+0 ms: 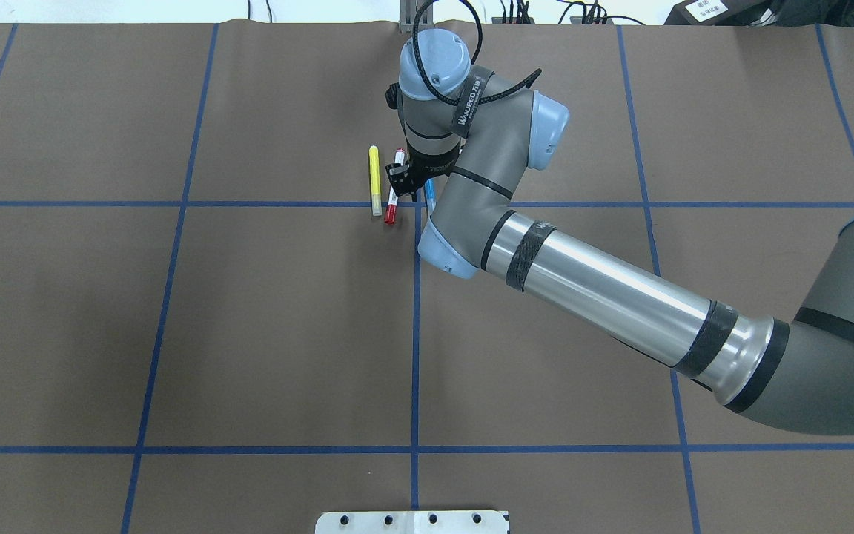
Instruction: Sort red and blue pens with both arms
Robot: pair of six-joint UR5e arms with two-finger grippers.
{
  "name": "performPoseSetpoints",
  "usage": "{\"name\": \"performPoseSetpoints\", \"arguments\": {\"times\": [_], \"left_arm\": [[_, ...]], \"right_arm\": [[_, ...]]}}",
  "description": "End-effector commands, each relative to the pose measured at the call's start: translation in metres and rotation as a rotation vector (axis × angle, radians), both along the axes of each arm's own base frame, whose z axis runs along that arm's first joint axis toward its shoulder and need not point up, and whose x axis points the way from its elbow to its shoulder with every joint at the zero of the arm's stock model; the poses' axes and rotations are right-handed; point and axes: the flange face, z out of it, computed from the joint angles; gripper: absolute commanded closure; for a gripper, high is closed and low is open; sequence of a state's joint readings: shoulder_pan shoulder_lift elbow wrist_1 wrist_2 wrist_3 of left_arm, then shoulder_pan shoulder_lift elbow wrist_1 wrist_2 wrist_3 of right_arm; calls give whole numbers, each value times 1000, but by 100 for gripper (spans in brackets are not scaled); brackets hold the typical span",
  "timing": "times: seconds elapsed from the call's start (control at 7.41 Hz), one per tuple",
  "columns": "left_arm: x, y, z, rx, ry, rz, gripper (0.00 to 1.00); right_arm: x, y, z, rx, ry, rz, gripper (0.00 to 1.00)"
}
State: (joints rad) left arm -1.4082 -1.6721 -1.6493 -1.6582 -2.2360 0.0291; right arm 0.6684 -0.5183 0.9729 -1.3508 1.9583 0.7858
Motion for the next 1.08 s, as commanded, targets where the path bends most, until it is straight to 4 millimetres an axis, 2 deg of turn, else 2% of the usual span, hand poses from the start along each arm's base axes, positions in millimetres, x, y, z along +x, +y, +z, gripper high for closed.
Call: {"name": "performPoseSetpoints", "arguments": {"times": [0.0,0.13,0.54,0.81,0.94], "left_arm": [[0,0,0,0,0,0,0],[0,0,0,0,0,0,0],[0,0,0,-2,-1,0,0],[0,1,1,-3,-1,0,0],[0,1,1,-3,-1,0,0]], "right_arm": [[-5,0,4,-12,-1,15,53],[-7,2,2,-23,-7,27,59],[-12,5,-1,-64,-11,64,60],[-22,5,11,-74,-26,92,60],[-22,4,2,-79,-34,105,61]]}}
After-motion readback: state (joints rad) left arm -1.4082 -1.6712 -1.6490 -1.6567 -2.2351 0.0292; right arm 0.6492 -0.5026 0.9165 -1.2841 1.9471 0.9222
